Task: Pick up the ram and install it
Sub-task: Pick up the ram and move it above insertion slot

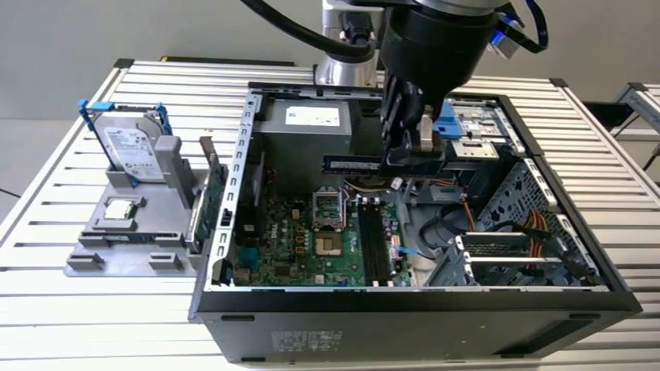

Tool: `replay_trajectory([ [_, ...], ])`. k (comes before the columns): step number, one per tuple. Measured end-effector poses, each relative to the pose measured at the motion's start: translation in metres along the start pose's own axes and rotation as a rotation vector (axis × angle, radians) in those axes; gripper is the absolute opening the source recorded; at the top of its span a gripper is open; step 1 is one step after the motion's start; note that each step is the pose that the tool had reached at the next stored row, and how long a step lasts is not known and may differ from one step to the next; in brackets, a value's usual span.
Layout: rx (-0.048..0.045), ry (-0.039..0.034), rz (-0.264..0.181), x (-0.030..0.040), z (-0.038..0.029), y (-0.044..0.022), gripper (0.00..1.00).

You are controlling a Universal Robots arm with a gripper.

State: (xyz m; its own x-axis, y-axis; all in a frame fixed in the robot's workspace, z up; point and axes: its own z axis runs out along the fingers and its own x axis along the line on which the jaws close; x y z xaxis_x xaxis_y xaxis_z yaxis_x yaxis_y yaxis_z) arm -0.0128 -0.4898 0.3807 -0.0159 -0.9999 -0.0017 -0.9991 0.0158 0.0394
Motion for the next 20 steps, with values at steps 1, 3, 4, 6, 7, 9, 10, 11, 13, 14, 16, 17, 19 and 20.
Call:
replay_trajectory([
  [1,0.0,0.0,0.0,-0.0007,0.0,-0.0007,0.0],
  [3,0.0,0.0001,0.0,-0.0021,0.0,-0.002,0.0],
  [4,-0.0001,0.0001,0.0,-0.0038,0.0,-0.0032,0.0],
  [6,0.0,0.0,-0.001,-0.0059,0.0,-0.0038,0.0],
  [7,0.0,0.0,-0.002,-0.007,0.0,-0.004,0.0],
  [9,-0.0001,0.0001,-0.004,-0.0091,0.0001,-0.0043,0.0],
  [10,-0.0001,0.0002,-0.005,-0.0102,0.0001,-0.0043,0.0],
  [11,0.0,0.0001,-0.006,-0.0112,0.0002,-0.0044,0.0],
  [13,0.0,0.0001,-0.009,-0.0135,0.0003,-0.0047,0.0],
  [14,-0.0001,0.0002,-0.01,-0.0145,0.0004,-0.0048,0.0],
  [16,0.0,0.0003,-0.013,-0.0167,0.0005,-0.0049,0.0],
  [17,0.0,0.0003,-0.015,-0.0178,0.0005,-0.005,0.0],
  [19,-0.0001,0.0005,-0.02,-0.0196,0.0006,-0.0054,0.0],
  [20,-0.0001,0.0005,-0.023,-0.0201,0.0006,-0.0055,0.0],
])
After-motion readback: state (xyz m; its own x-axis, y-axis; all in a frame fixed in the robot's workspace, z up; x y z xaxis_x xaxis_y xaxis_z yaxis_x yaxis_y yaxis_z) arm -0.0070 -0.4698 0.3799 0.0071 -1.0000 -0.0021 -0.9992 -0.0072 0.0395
